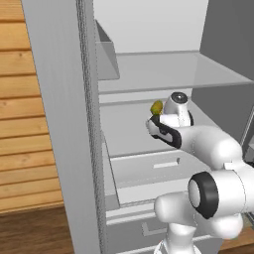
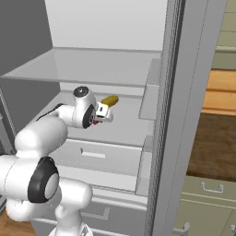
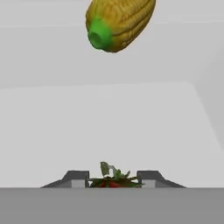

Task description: Take the strawberry from the fridge and place it on top of the pancake, located on the dining counter.

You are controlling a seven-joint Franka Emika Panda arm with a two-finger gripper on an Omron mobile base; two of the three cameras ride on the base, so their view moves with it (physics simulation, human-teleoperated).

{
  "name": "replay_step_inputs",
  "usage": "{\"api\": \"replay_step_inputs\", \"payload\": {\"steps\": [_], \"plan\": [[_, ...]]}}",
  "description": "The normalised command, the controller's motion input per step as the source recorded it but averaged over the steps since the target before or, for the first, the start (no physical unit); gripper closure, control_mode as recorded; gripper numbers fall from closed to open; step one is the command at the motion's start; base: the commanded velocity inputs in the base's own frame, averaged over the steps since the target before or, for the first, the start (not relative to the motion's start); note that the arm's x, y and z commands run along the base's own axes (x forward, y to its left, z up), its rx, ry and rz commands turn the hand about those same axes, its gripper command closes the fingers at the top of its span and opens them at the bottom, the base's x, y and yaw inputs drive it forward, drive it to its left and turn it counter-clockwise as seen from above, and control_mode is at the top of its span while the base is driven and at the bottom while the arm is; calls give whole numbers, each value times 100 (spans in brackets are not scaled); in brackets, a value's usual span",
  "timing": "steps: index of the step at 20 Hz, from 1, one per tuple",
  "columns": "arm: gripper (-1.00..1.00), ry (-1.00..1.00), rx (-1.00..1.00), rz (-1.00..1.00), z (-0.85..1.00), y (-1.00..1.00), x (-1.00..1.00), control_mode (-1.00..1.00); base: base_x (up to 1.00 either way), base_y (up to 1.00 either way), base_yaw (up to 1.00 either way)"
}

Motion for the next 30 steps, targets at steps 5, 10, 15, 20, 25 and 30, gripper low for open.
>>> {"api": "replay_step_inputs", "payload": {"steps": [5,10,15,20,25,30], "plan": [[100,-4,0,0,27,0,-70,-100,0,0,0],[100,-1,0,0,60,1,-95,-100,0,0,0],[100,-13,0,1,24,2,-100,-100,0,0,0],[100,-1,0,0,49,14,-87,-100,0,0,0],[100,16,0,1,88,6,-74,-100,0,0,0],[100,16,0,4,60,0,-74,-100,0,0,0]]}}
